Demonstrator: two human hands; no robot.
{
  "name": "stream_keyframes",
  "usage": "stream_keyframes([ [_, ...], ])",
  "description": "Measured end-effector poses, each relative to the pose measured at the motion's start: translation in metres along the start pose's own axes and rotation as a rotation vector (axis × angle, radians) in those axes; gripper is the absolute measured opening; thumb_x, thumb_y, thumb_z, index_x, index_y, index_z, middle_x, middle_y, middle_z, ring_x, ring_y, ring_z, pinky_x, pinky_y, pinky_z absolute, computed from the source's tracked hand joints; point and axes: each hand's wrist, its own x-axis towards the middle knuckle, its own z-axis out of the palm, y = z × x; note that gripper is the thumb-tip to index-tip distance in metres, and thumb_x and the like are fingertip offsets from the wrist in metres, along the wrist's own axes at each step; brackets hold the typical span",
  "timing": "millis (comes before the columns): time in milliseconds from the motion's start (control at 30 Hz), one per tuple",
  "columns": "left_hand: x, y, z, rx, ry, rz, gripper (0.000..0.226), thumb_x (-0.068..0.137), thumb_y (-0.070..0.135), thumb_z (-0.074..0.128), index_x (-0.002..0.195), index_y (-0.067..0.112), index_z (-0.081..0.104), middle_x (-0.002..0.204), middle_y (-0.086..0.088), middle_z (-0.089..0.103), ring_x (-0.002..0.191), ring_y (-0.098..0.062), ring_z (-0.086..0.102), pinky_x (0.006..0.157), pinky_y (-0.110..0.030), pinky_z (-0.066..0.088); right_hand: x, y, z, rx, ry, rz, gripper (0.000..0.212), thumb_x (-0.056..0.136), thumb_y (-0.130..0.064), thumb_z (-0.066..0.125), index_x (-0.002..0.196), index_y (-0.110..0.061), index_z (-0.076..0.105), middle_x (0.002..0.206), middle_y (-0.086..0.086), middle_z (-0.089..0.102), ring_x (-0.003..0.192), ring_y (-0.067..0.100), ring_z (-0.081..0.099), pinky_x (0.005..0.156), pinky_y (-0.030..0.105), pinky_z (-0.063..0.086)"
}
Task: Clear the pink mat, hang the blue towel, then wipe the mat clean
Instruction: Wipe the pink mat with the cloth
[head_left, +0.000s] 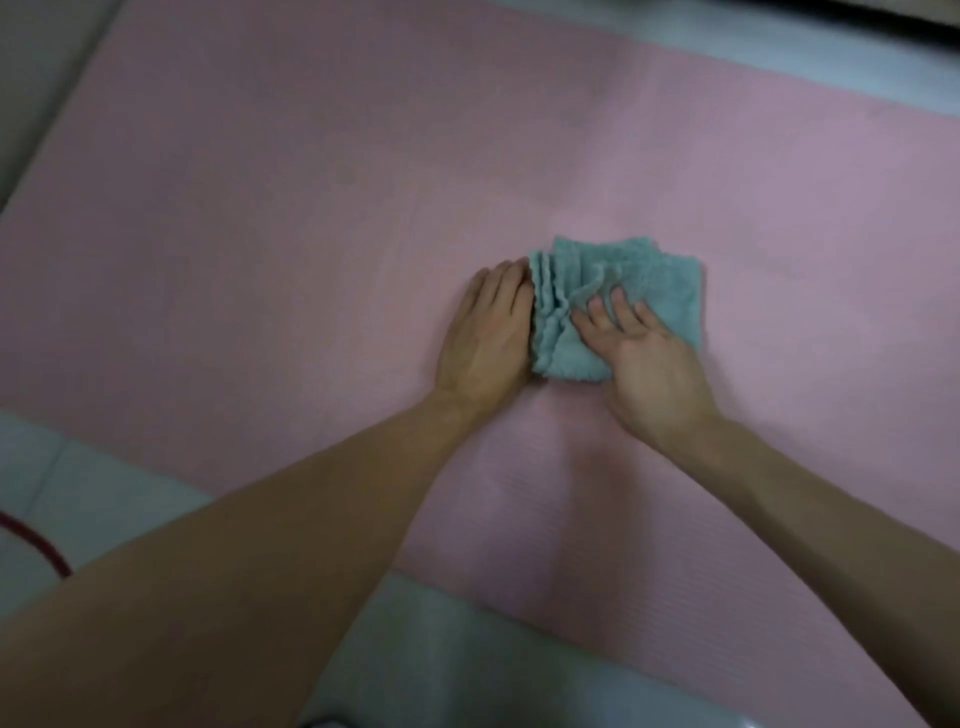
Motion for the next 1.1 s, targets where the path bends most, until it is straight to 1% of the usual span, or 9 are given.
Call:
stream_keyframes([
  [100, -0.035, 0.005, 0.001, -0.027, 0.006, -0.032, 0.054, 0.084, 0.014, 0.045, 0.134, -0.007, 0.049, 0.136, -0.021, 0.051, 0.126, -0.035, 0.047, 0.114, -0.047, 0.030, -0.004, -0.005, 0.000, 0.047, 0.041, 0.021, 0.069, 0.080, 0.009, 0.047, 0.146, -0.010, 0.041, 0.152, 0.012, 0.037, 0.145, 0.030, 0.026, 0.120, 0.036, 0.014],
  [300, -0.045, 0.000, 0.006, -0.039, -0.060, -0.003, 0.056, 0.094, 0.021, 0.053, 0.142, -0.005, 0.040, 0.144, -0.022, 0.044, 0.137, -0.035, 0.037, 0.120, -0.045, 0.020, -0.043, -0.026, 0.014, 0.112, 0.047, -0.061, 0.062, 0.076, 0.005, 0.056, 0.136, -0.006, 0.054, 0.142, 0.015, 0.051, 0.137, 0.033, 0.041, 0.116, 0.043, 0.027],
  [367, -0.044, -0.001, 0.006, -0.077, -0.077, -0.027, 0.052, 0.098, 0.021, 0.040, 0.143, -0.005, 0.038, 0.148, -0.021, 0.040, 0.140, -0.034, 0.033, 0.121, -0.042, 0.016, -0.065, -0.036, 0.022, 0.116, 0.042, -0.129, 0.059, 0.074, -0.005, 0.042, 0.130, -0.004, 0.059, 0.135, 0.017, 0.057, 0.132, 0.037, 0.047, 0.113, 0.048, 0.031],
  [433, -0.044, -0.004, 0.005, -0.046, -0.083, -0.012, 0.053, 0.093, 0.020, 0.038, 0.140, -0.006, 0.042, 0.146, -0.022, 0.042, 0.138, -0.036, 0.037, 0.119, -0.044, 0.021, -0.087, -0.046, 0.031, 0.129, -0.008, -0.201, 0.062, 0.073, -0.014, 0.034, 0.129, -0.005, 0.060, 0.135, 0.015, 0.058, 0.133, 0.036, 0.046, 0.114, 0.048, 0.031],
  [600, -0.043, 0.000, 0.010, -0.019, 0.025, 0.006, 0.049, 0.086, 0.001, 0.037, 0.132, -0.010, 0.051, 0.137, -0.025, 0.052, 0.129, -0.039, 0.048, 0.113, -0.051, 0.032, -0.138, -0.067, 0.048, 0.232, -0.066, -0.413, 0.049, 0.086, -0.019, 0.047, 0.131, -0.006, 0.059, 0.137, 0.012, 0.057, 0.135, 0.037, 0.043, 0.116, 0.049, 0.028],
  [733, -0.044, -0.001, 0.014, -0.014, 0.052, -0.003, 0.046, 0.088, -0.004, 0.041, 0.133, -0.010, 0.050, 0.138, -0.024, 0.051, 0.130, -0.039, 0.046, 0.114, -0.050, 0.030, -0.169, -0.068, 0.057, 0.275, -0.102, -0.592, 0.048, 0.104, -0.011, 0.020, 0.135, -0.008, 0.057, 0.143, 0.010, 0.051, 0.140, 0.032, 0.037, 0.115, 0.050, 0.031],
  [900, -0.042, 0.001, 0.012, 0.009, 0.042, -0.020, 0.048, 0.087, -0.002, 0.043, 0.135, -0.007, 0.048, 0.140, -0.021, 0.049, 0.132, -0.036, 0.045, 0.116, -0.046, 0.027, -0.171, -0.031, 0.049, 0.419, -0.260, -0.810, 0.039, 0.088, -0.004, 0.045, 0.120, -0.009, 0.067, 0.140, 0.006, 0.055, 0.140, 0.021, 0.039, 0.117, 0.040, 0.030],
  [1000, -0.041, 0.003, 0.012, 0.052, 0.033, -0.050, 0.050, 0.086, 0.005, 0.044, 0.135, -0.003, 0.048, 0.140, -0.017, 0.049, 0.131, -0.033, 0.045, 0.117, -0.044, 0.026, -0.158, -0.015, 0.035, 0.508, -0.318, -0.625, 0.044, 0.078, -0.004, 0.063, 0.120, -0.016, 0.067, 0.130, 0.000, 0.064, 0.127, 0.015, 0.053, 0.103, 0.034, 0.046],
  [1100, -0.033, 0.011, 0.008, 0.088, 0.040, -0.105, 0.043, 0.082, 0.010, 0.048, 0.122, 0.001, 0.057, 0.128, -0.015, 0.056, 0.116, -0.033, 0.052, 0.107, -0.043, 0.034, -0.142, -0.018, 0.019, 0.566, -0.260, -0.362, 0.040, 0.075, -0.017, 0.051, 0.111, -0.020, 0.068, 0.112, -0.002, 0.071, 0.104, 0.013, 0.060, 0.084, 0.024, 0.047],
])
